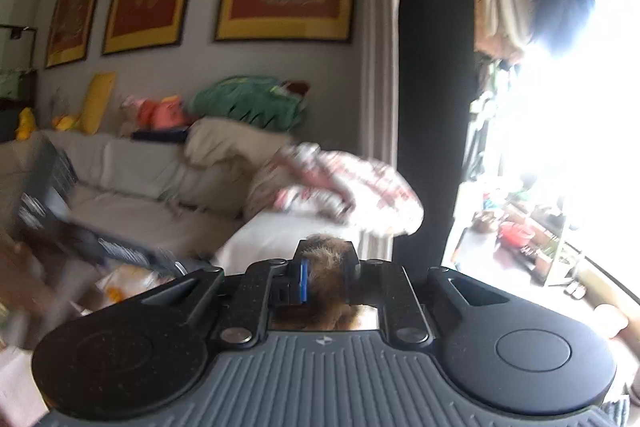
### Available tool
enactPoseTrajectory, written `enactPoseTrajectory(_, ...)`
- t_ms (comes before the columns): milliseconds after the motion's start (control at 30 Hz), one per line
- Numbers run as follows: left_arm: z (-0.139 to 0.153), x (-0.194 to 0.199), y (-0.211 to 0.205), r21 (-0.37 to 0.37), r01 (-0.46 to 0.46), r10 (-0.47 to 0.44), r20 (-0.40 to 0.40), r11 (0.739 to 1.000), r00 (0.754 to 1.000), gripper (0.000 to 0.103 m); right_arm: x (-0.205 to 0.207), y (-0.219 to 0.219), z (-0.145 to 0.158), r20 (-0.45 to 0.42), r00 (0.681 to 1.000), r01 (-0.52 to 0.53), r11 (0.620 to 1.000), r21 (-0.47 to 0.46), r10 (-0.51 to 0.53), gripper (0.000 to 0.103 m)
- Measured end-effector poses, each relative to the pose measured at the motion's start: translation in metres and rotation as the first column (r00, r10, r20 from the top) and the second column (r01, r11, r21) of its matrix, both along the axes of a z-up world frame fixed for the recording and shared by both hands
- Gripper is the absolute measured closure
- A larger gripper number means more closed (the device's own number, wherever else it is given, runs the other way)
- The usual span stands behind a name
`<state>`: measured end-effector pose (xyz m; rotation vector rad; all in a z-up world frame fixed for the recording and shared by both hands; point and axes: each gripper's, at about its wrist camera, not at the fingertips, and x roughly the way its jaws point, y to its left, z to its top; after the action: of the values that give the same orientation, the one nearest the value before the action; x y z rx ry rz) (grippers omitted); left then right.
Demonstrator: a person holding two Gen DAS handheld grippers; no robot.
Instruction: Organize soft objects
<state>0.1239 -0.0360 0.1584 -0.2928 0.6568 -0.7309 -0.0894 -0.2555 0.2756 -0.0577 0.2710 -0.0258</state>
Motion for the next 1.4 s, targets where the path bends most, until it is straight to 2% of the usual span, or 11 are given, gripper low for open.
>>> enactPoseTrajectory(100,-0.041,0.041,-0.017,0.101,-0.112,0.116,-0.025,0.989,0.993,0.064,0.032,-0.002,0.019,0.009,1.000,0.025,0.999,-0.031,-0.025,0.088)
enactPoseTrajectory(200,-0.067,0.064,-0.002,-0.046,-0.122,0.118,-0.082,0.991,0.990,0.064,0.066,0.001,0.028,0.009,1.000,0.004,0.999,-0.033,-0.004,0.088)
enactPoseTrajectory(433,-0.056,0.051,0.052,0.000,-0.147,0.147,0.011,0.989,0.989,0.064,0.153,0.027,0.000,-0.060,0.998,-0.032,0.999,-0.017,0.031,0.088)
enactPoseTrajectory(533,-0.048,0.029,0.093,0.028,-0.192,0.191,0.050,0.981,0.980,0.064,0.185,0.041,-0.041,-0.143,0.989,-0.032,0.999,-0.019,0.029,0.074)
enactPoseTrajectory(567,-0.047,0.022,0.117,0.046,-0.217,0.214,0.059,0.975,0.975,0.064,0.198,0.044,-0.058,-0.205,0.978,-0.050,0.999,-0.017,0.046,0.058)
enactPoseTrajectory(600,-0.047,0.015,0.133,0.067,-0.249,0.244,0.073,0.966,0.967,0.064,0.207,0.044,-0.072,-0.254,0.966,-0.057,0.998,-0.007,0.053,0.050)
enactPoseTrajectory(733,-0.057,0.000,0.200,0.151,-0.397,0.386,0.100,0.905,0.917,0.064,0.217,0.042,-0.101,-0.304,0.952,-0.025,0.998,0.050,0.039,0.050)
enactPoseTrajectory(967,-0.107,-0.008,0.286,0.115,-0.547,0.555,-0.053,0.829,0.830,0.064,0.205,0.092,-0.128,-0.284,0.949,-0.143,0.990,0.000,0.137,0.042)
enactPoseTrajectory(1100,-0.128,-0.011,0.291,0.101,-0.507,0.516,-0.113,0.856,0.849,0.064,0.192,0.149,-0.153,-0.303,0.910,-0.302,0.953,-0.019,0.282,0.042)
enactPoseTrajectory(1233,-0.143,-0.014,0.277,0.117,-0.417,0.430,-0.142,0.901,0.891,0.064,0.191,0.195,-0.174,-0.362,0.826,-0.444,0.894,0.055,0.432,0.042)
enactPoseTrajectory(1400,-0.143,-0.036,0.261,0.096,-0.189,0.203,-0.170,0.977,0.964,0.064,0.189,0.237,-0.198,-0.410,0.757,-0.547,0.837,0.030,0.509,0.042)
